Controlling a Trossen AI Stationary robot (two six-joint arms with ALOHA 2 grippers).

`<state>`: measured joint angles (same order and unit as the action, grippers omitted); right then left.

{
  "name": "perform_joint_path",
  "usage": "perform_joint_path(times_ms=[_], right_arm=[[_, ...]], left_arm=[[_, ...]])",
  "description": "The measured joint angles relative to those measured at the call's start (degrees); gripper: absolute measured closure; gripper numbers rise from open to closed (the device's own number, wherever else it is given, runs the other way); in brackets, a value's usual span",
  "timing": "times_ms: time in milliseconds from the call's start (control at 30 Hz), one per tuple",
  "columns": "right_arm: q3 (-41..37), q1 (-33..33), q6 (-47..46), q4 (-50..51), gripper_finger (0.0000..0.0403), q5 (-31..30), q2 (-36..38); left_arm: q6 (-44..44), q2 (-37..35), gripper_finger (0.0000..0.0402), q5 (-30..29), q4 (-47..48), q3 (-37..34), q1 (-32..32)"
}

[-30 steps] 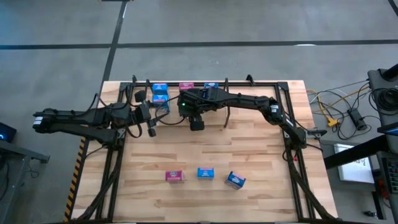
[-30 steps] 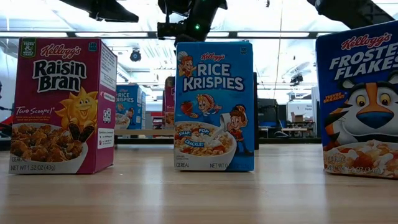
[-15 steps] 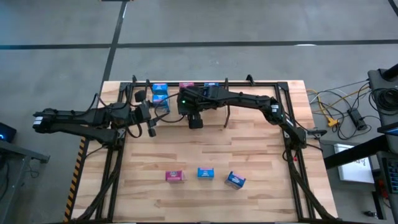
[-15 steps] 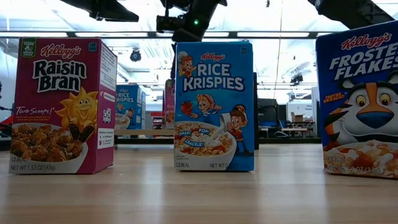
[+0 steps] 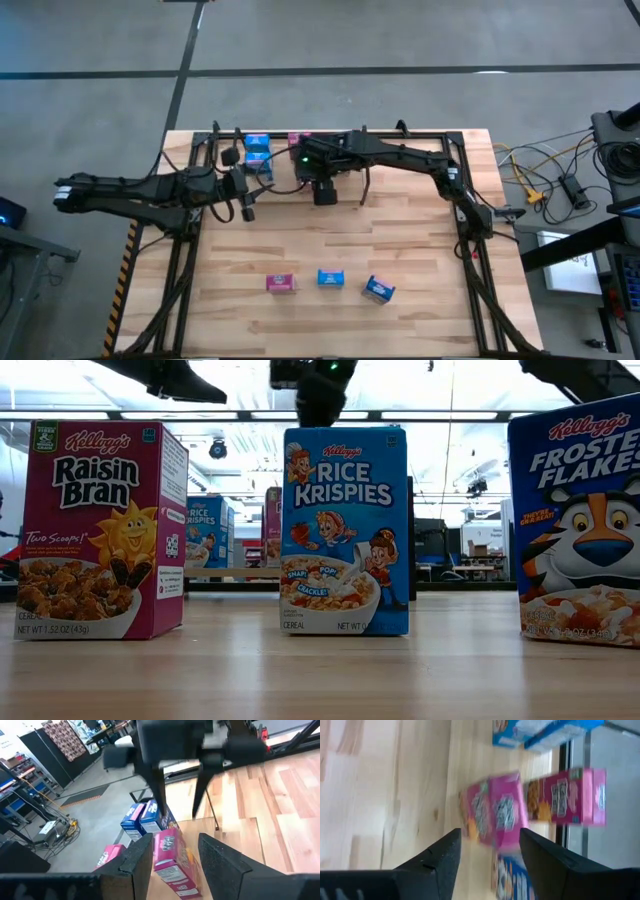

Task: Stack cereal on shelf
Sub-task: Put the right violet cereal box on the shelf aligned with the violet cereal box

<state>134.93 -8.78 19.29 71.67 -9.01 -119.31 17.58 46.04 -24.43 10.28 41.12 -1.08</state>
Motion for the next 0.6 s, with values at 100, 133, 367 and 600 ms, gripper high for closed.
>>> perform_joint_path(times_ms=[100, 133, 367, 600], right_arm=[[-0.2, 0.0, -0.6, 2.8, 0.0239, 0.1, 1.6], [-0.4, 0.0, -0.7, 3.5, 0.0251, 0.1, 2.2], [-5.9, 0.0, -0.2, 4.2, 0.0350, 4.3, 5.5], [-24.2, 0.0, -0.2, -7.7, 0.0393, 5.0, 13.4]], left_arm=[[-0.4, 1.3, 0.0261, 0.0, 0.0, 0.0, 0.0], [-0.7, 1.9, 0.0261, 0.0, 0.0, 0.0, 0.0], [-1.6, 5.4, 0.0261, 2.5, 1.0, 0.0, 0.0], [-1.6, 9.1, 0.0266, 6.6, 5.6, -0.1, 0.0]])
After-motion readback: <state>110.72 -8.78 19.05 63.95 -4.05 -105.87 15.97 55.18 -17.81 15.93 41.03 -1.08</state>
